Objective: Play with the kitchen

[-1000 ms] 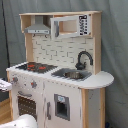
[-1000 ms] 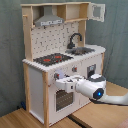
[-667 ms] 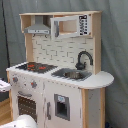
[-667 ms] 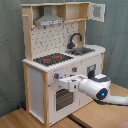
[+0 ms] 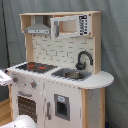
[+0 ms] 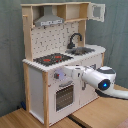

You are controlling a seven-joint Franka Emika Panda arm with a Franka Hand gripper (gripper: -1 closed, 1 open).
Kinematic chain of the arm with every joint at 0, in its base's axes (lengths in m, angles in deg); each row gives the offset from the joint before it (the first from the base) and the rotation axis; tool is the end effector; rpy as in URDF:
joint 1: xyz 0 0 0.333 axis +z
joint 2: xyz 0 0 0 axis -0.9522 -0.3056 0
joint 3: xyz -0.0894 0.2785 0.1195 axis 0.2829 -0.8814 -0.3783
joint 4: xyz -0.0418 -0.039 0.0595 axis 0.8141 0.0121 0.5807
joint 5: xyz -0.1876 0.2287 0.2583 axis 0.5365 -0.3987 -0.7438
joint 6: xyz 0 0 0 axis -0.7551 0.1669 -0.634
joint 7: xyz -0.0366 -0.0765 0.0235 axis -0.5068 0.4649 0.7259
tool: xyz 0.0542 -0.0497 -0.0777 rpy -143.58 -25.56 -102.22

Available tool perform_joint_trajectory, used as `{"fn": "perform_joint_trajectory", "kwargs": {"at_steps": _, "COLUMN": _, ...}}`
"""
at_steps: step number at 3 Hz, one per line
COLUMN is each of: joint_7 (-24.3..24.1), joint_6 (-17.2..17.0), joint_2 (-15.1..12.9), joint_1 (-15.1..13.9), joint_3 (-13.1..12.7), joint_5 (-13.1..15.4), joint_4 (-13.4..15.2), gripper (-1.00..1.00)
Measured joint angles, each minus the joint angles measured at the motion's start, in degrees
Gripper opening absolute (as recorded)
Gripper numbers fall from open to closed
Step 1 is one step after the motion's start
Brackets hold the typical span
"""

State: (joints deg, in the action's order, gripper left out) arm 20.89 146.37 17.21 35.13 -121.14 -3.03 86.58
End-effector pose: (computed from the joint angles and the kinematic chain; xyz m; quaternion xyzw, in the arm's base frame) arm 0.2621 0.5107 0.4149 0.3804 0.5751 0.2658 0.6737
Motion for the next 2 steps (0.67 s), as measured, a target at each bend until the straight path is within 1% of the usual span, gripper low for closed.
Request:
{"fn": "perform_joint_trajectory", "kwargs": {"at_steps": 1, "joint_7": 1.5, "joint_6": -1.2, "joint_2": 0.1, "joint_1": 0.0, "joint_3": 5.4, "joint_5": 0.4, "joint_4": -0.6, "gripper": 1.00}}
{"fn": "perform_joint_trajectory", "kwargs": {"at_steps": 2, "joint_7": 1.8, "joint_6": -3.1, "joint_2": 0.2, "joint_1": 0.2, "joint_3": 10.9, "joint_5": 2.3, "joint_4": -0.6, "gripper": 1.00}}
